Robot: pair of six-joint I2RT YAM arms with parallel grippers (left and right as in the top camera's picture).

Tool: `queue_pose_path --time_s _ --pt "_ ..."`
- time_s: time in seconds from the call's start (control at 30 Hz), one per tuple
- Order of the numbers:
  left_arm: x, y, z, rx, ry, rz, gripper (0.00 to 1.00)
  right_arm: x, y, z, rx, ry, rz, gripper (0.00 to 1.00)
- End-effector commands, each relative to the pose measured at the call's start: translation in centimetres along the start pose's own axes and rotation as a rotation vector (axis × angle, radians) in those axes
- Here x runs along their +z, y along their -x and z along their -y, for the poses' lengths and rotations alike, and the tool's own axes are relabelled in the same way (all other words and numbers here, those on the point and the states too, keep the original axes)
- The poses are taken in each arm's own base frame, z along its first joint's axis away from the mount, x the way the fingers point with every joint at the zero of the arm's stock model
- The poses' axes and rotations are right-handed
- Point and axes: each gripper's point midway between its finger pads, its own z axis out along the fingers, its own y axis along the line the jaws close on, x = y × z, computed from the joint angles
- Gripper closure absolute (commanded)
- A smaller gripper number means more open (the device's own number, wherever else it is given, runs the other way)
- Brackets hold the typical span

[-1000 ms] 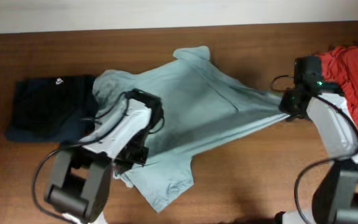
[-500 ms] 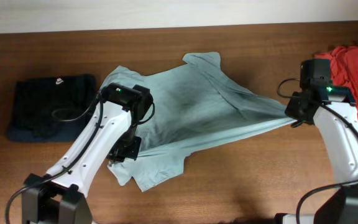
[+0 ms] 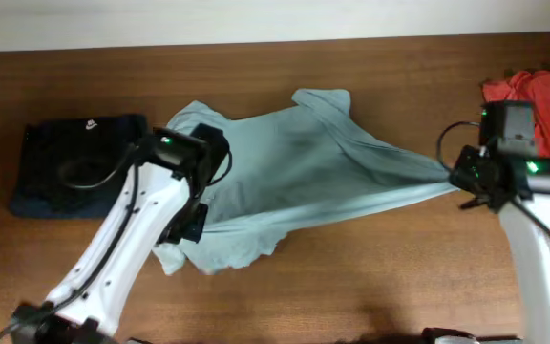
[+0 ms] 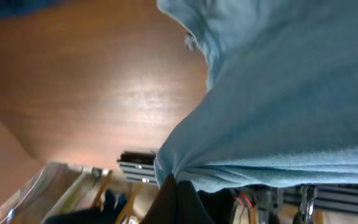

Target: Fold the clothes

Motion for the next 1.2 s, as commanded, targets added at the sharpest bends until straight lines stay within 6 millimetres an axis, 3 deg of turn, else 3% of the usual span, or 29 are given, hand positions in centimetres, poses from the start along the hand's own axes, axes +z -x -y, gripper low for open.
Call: queue_pose_path --time_s 0.0,0.2,0.37,0.47,0.57,0.67,0.73,0.87,0.97,1.03,1.17 --pt "-3.7 1.2 -3.3 -0.117 0.021 0.167 0.99 -4.2 1.2 1.3 0.057 0.025 0.144 0.96" --pt "-14.1 3.0 -8.3 -0.232 -0.021 0.551 1.00 -14.3 3.2 3.6 0.138 0.133 0.445 0.96" --pt "-24.2 1.1 -11.2 -0.284 -0.090 0.918 0.99 -23.5 3.6 5.4 0.155 0.234 0.645 0.96" --pt "-26.8 -0.1 -12.3 -0.303 -0.093 1.020 0.99 -26.1 3.8 5.5 0.132 0.272 0.690 0.96" --pt "-28.3 0.1 -12.7 -0.308 -0.091 1.085 1.00 -26.6 4.5 5.3 0.135 0.282 0.705 0.96" --pt "-28.7 2.2 -12.6 -0.291 -0.080 1.101 0.99 -24.9 6.2 4.2 0.126 0.272 0.671 0.96" --pt "-28.8 5.4 -11.5 -0.220 -0.079 1.101 0.99 -22.8 8.1 2.9 0.115 0.260 0.631 0.96" --pt "-29.4 14.2 -10.3 -0.110 -0.005 1.160 1.00 -18.0 13.9 -1.9 0.015 0.300 0.620 0.96" --pt "-32.0 20.2 -10.3 -0.052 0.089 1.311 1.00 -16.3 19.2 -6.1 -0.048 0.395 0.708 0.96" --pt "-35.3 21.6 -11.2 -0.056 0.154 1.447 1.00 -17.2 21.9 -8.2 -0.083 0.473 0.746 0.96" --pt "-39.4 19.6 -13.7 -0.110 0.197 1.580 1.00 -21.7 23.8 -7.6 -0.078 0.485 0.825 0.96"
